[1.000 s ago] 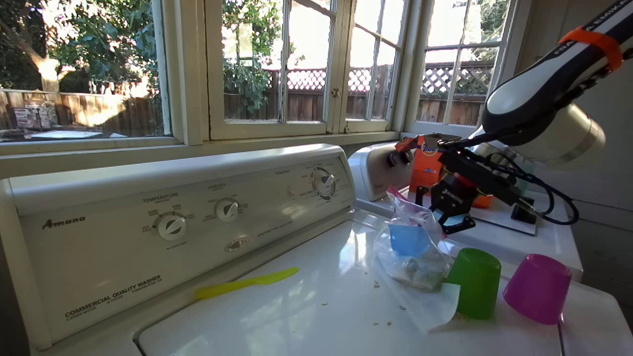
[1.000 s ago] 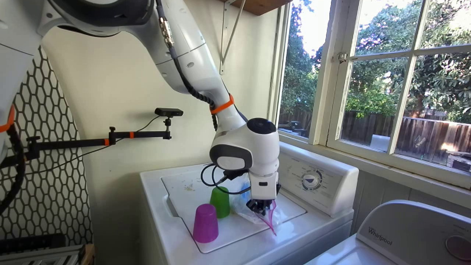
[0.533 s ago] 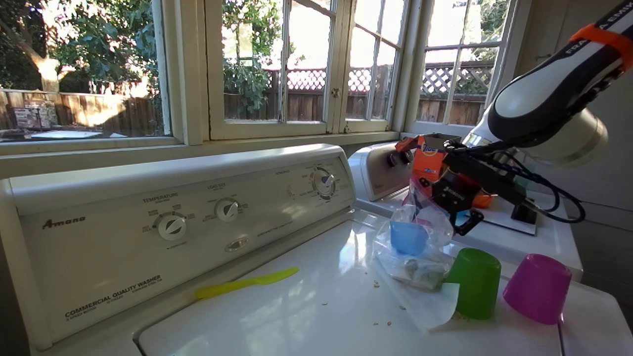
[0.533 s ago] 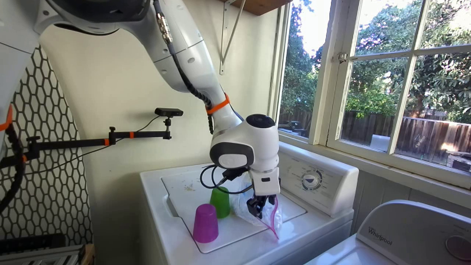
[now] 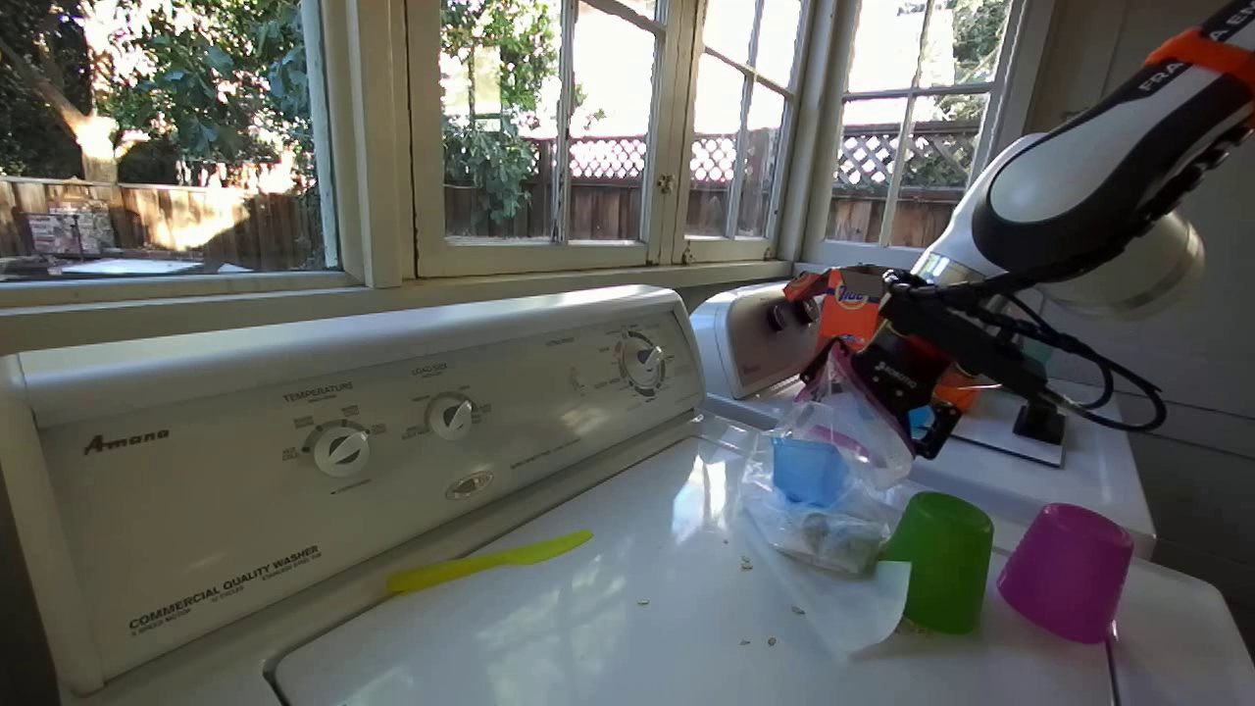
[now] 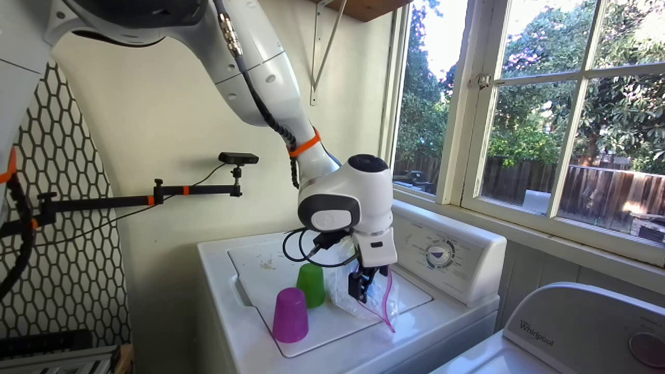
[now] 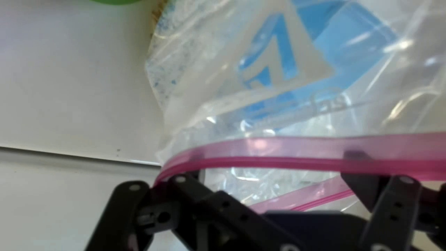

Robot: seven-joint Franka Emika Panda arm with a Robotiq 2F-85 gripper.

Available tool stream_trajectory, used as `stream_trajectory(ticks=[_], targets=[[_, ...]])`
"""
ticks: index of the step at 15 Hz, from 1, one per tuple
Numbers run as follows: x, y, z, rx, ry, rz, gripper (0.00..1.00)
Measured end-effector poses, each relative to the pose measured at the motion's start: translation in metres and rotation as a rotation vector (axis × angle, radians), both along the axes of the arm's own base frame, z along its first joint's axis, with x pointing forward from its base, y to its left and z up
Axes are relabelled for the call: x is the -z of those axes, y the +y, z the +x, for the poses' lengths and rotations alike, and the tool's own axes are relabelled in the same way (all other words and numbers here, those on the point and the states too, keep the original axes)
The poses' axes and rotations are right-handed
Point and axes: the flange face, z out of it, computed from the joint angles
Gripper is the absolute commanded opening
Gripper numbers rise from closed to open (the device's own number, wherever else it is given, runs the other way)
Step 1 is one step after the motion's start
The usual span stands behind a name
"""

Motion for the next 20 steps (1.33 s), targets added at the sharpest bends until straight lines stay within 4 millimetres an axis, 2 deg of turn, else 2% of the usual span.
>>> stream_trajectory(ticks=[5,7,14,20], targets=[[-0.022,0.019,0.000,-0.042,-0.006,0.025,1.00],[-0.025,0.026,-0.003,-0.066,0.022,0.037,1.00],[-0.006,0.030,-0.015,-0.134,0.176,0.047,1.00],[0.002,0.029,-0.015,-0.172,0.179,0.005,0.97]])
